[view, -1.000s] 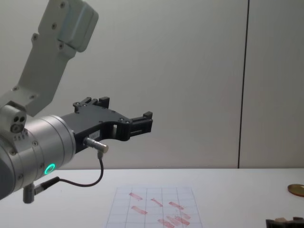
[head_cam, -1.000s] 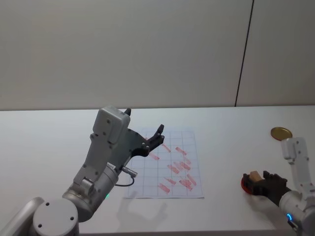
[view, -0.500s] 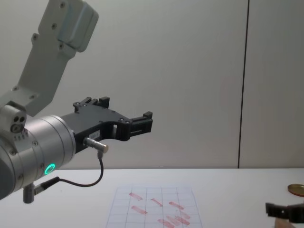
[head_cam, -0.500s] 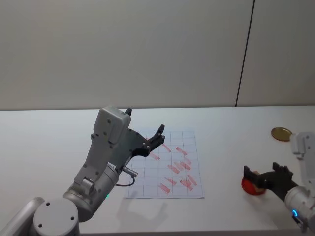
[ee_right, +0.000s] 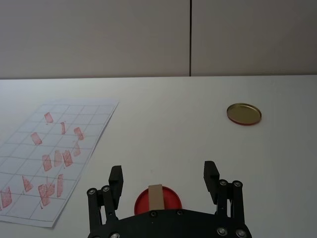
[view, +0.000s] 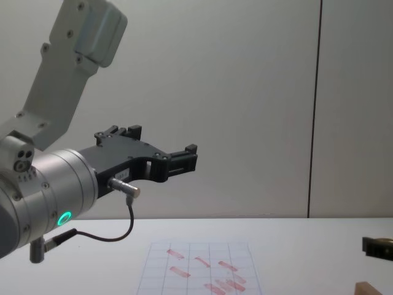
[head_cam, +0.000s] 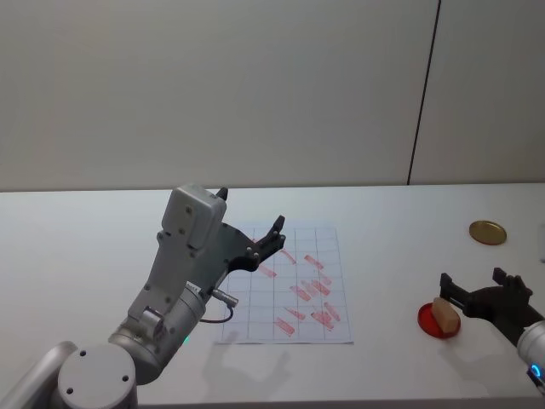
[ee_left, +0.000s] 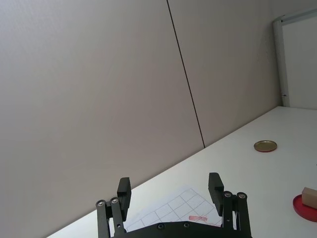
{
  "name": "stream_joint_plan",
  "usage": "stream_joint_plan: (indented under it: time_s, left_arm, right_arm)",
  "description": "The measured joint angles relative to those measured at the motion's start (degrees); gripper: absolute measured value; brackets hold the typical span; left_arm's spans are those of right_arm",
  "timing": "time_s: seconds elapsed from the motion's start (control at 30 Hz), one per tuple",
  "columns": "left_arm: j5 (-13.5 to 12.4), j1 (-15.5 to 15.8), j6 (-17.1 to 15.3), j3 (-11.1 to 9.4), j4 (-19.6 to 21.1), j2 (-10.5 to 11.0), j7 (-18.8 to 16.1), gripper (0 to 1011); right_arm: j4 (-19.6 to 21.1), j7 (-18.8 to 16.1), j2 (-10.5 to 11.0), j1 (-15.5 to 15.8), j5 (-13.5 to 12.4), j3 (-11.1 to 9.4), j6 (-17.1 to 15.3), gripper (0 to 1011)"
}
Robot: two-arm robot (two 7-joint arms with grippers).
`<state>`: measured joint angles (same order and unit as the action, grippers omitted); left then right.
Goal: Use the one hand to pick up the stamp and affix it onto the A4 paper.
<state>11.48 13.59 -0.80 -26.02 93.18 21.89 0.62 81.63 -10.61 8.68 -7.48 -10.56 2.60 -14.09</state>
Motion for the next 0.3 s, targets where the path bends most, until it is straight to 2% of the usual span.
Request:
stream_joint_plan:
  time_s: [0.3]
  left_arm:
    - [0.0,0.0,0.0,0.0,0.0,0.0,0.0,993]
  right_arm:
    - [2.72,0.11,0.47,1.58,-0.7,-0.49,0.2,1001]
